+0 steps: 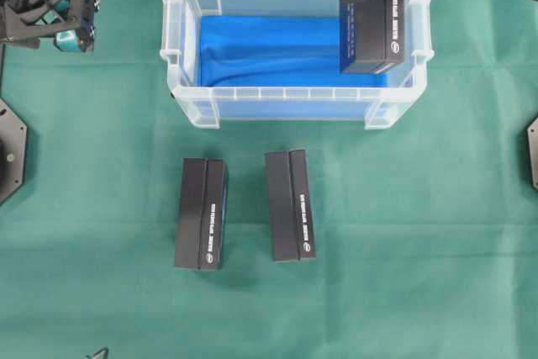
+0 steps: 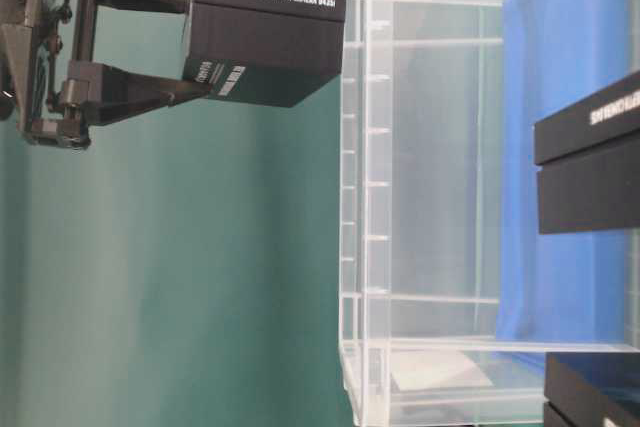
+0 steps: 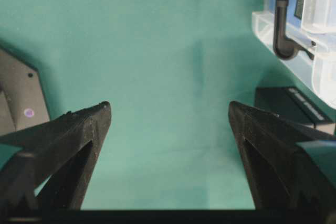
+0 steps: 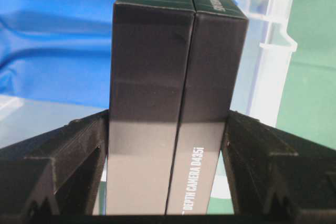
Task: Take out the box from the case.
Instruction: 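Lift the black box up out of the case with the right gripper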
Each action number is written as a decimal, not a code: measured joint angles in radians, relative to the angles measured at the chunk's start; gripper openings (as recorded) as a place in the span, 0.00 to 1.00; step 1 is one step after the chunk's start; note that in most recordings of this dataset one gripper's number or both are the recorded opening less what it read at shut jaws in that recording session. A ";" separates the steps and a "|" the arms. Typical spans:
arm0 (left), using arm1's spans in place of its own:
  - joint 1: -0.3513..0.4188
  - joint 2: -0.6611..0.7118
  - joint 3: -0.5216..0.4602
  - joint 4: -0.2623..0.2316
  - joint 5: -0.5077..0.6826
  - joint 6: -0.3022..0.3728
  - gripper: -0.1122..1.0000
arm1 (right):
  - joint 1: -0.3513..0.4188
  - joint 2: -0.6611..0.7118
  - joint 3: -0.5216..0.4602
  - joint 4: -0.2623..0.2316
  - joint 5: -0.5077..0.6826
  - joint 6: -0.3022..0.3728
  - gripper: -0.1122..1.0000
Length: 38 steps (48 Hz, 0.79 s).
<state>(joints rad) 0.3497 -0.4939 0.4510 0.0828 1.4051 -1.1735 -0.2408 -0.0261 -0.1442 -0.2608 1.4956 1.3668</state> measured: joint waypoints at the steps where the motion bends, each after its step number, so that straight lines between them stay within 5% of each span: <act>1: 0.002 -0.002 0.000 0.000 0.002 -0.002 0.96 | 0.000 0.002 0.000 -0.002 0.002 0.000 0.70; 38: 0.000 -0.002 0.000 -0.002 0.000 0.002 0.96 | 0.000 0.002 0.000 -0.009 0.002 0.000 0.70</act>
<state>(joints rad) 0.3497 -0.4955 0.4510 0.0813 1.4051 -1.1720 -0.2408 -0.0245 -0.1442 -0.2700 1.4972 1.3668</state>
